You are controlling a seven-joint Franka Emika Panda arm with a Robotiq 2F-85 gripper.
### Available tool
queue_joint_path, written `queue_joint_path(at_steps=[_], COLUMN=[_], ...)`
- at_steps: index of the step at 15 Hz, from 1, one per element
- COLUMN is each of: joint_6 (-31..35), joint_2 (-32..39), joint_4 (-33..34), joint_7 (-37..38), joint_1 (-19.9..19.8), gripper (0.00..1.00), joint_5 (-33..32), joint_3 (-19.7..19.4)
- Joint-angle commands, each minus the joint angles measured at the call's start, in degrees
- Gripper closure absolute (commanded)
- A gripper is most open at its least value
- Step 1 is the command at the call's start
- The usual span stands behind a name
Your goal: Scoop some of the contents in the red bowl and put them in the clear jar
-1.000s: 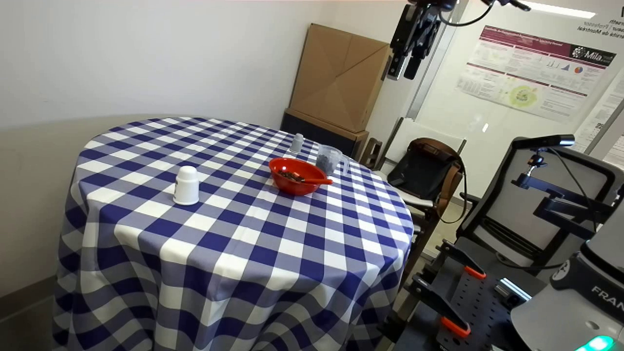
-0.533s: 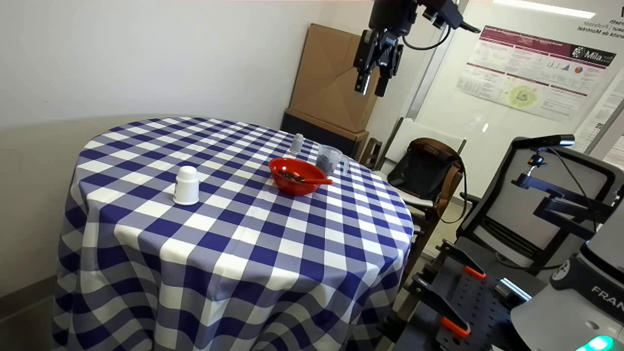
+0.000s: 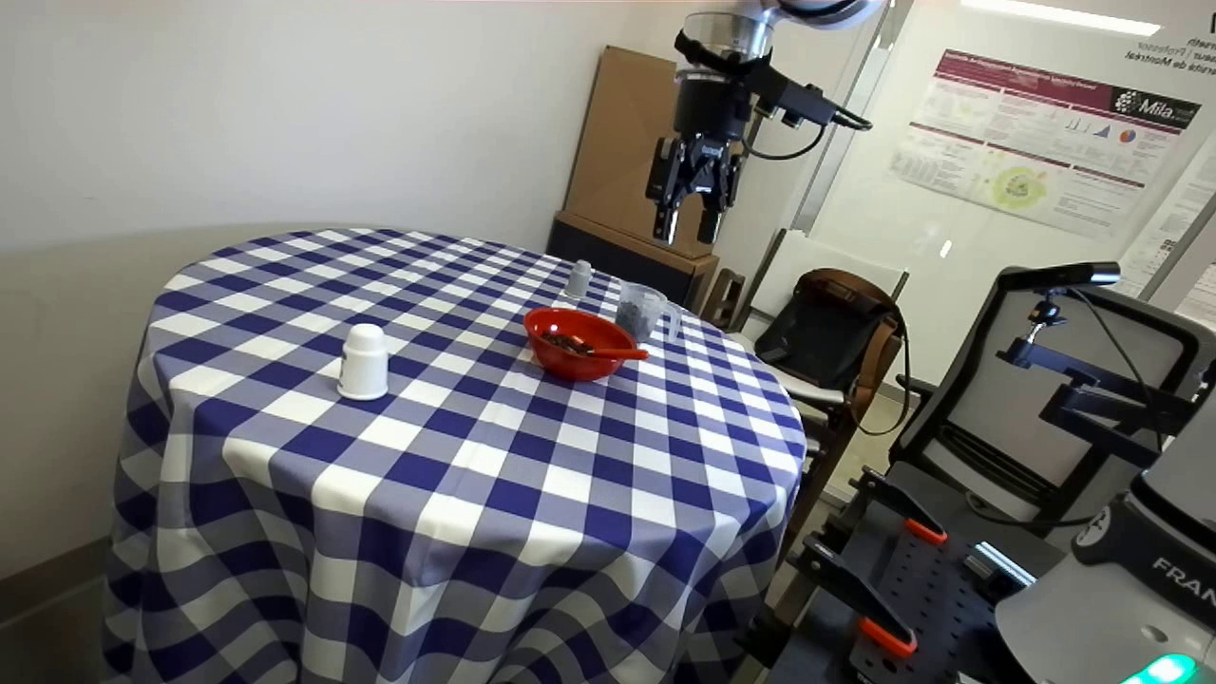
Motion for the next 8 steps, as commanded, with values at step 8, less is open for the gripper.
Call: queue_joint_path(at_steps=[8], joint_6=[3.07], joint_2=[11.84], joint_4=[4.54], joint_7=[0.48], joint_1=[0.41], gripper=[0.00], joint_5=[0.26], joint_3=[-1.65])
